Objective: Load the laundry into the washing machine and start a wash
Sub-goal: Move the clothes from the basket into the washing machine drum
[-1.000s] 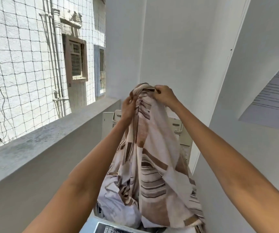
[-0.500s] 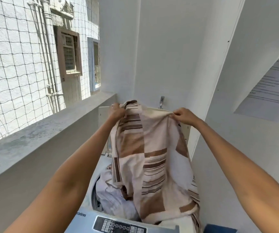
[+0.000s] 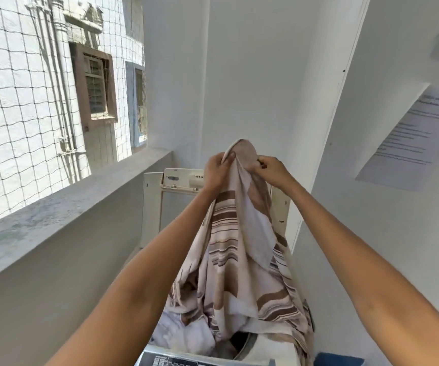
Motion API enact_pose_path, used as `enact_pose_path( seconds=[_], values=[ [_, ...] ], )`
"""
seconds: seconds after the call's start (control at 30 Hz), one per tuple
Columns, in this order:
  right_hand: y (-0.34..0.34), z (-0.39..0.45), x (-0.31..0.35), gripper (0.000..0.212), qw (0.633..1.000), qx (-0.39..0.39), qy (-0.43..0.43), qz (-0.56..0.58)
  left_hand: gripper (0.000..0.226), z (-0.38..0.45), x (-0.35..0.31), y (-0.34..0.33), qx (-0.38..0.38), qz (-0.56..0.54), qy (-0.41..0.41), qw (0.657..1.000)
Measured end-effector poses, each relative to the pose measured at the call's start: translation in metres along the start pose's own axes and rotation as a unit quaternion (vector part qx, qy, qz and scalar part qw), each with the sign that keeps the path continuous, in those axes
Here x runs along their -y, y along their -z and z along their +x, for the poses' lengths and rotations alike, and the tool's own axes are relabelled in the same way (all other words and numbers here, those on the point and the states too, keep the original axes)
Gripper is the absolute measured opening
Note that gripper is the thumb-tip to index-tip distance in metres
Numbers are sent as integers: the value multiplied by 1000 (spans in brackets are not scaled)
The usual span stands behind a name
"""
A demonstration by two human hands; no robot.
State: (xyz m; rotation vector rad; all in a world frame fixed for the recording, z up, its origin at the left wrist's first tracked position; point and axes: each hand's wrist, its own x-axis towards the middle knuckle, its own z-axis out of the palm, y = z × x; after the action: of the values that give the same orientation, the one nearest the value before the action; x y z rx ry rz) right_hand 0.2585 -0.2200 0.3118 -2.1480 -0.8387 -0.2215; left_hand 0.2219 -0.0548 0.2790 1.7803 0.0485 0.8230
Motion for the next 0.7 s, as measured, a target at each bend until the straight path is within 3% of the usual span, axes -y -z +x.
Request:
enact_pose_path(
  seconds=[0.07,0.13,0.2,0.3,0.4,0.5,0.6,0.7],
  values=[
    [-5,-18,-32,20,995,85,-30,-33,34,1,2,1,-35,2,10,999],
    [-12,-37,-68,22,977,171,-73,-107,36,1,3,6,-69,1,20,997],
    [-15,-52,-93,31,953,210,-114,-184,36,0,5,15,-94,0,26,995],
    [-3,-52,-101,45,953,136,-137,-232,39,1,19,32,-109,55,57,991],
    [20,-35,-71,35,976,11,-117,-184,39,4,30,49,-84,155,130,976],
    [37,-6,-17,39,989,-92,-42,-111,44,5,24,49,-65,184,97,976],
    [39,25,44,46,987,-114,35,-104,43,4,-1,33,-26,58,-25,998],
    [28,44,87,47,981,-145,87,-94,32,3,-24,17,72,-46,-22,996]
  ],
)
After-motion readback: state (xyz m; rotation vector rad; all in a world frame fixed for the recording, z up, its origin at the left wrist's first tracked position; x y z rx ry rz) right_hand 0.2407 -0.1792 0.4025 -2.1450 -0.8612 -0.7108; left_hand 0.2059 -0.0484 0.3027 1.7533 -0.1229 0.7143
